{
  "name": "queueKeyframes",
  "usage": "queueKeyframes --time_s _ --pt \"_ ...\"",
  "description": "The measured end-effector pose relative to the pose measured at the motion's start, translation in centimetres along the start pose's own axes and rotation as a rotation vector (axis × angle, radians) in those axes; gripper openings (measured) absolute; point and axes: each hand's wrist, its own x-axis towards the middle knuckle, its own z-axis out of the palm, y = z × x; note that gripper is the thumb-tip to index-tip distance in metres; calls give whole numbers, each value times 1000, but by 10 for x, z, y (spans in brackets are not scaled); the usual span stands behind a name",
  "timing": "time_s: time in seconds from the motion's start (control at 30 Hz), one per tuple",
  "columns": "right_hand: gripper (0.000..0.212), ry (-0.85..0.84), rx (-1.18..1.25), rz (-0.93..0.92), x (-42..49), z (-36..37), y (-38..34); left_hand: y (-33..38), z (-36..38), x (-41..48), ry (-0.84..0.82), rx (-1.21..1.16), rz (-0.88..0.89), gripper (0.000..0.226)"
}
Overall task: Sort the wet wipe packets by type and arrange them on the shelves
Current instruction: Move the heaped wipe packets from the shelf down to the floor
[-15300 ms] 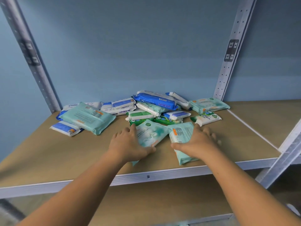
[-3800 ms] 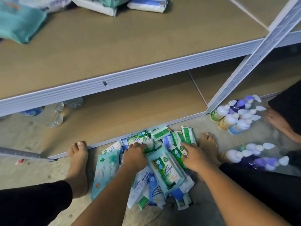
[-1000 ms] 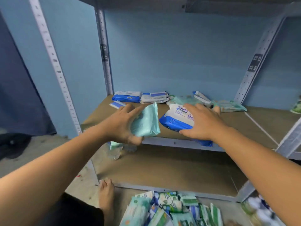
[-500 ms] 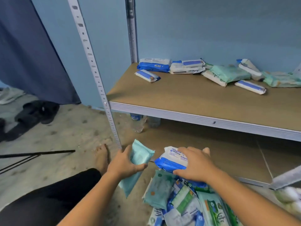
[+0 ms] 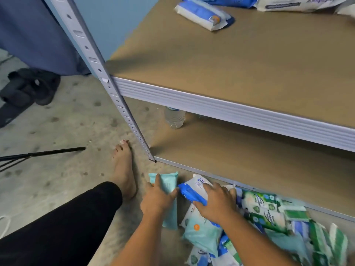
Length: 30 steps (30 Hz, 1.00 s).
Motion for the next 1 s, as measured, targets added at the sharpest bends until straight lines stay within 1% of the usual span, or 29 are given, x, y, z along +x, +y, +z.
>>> queueKeyframes --time_s 0.03,0.1,0.17,0.23,0.37,0.47,0.57,0.73,0.83,0.93,1.0 --pt "69 24 -23 -20 0 8 0 -3 6 3 13 -8 3 103" --pt "63 84 -45 -45 -3 22 3 -12 19 4 37 24 65 99" --pt "60 106 -36 -66 -8 33 6 -26 33 1 58 116 156 87" --pt "59 107 -24 -59 -11 39 9 -36 42 -3 56 164 199 79" --pt "63 44 -12 -46 -12 39 11 -32 37 -2 -10 171 180 73" --pt "65 -18 -48 -67 -14 25 15 -21 23 -1 -77 104 121 66" --pt "59 7 -27 -50 -31 9 17 -8 6 -8 -92 22 113 66" --pt "52 94 25 -10 -74 -20 20 16 -22 -48 -35 6 256 58" --pt "49 159 63 -16 -104 -39 24 30 -37 -83 22 80 332 57" --pt "46 225 102 -50 -133 -60 28 47 -53 -117 91 183 468 49" --pt "45 272 110 -70 -150 -75 31 59 -66 -140 160 200 560 47"
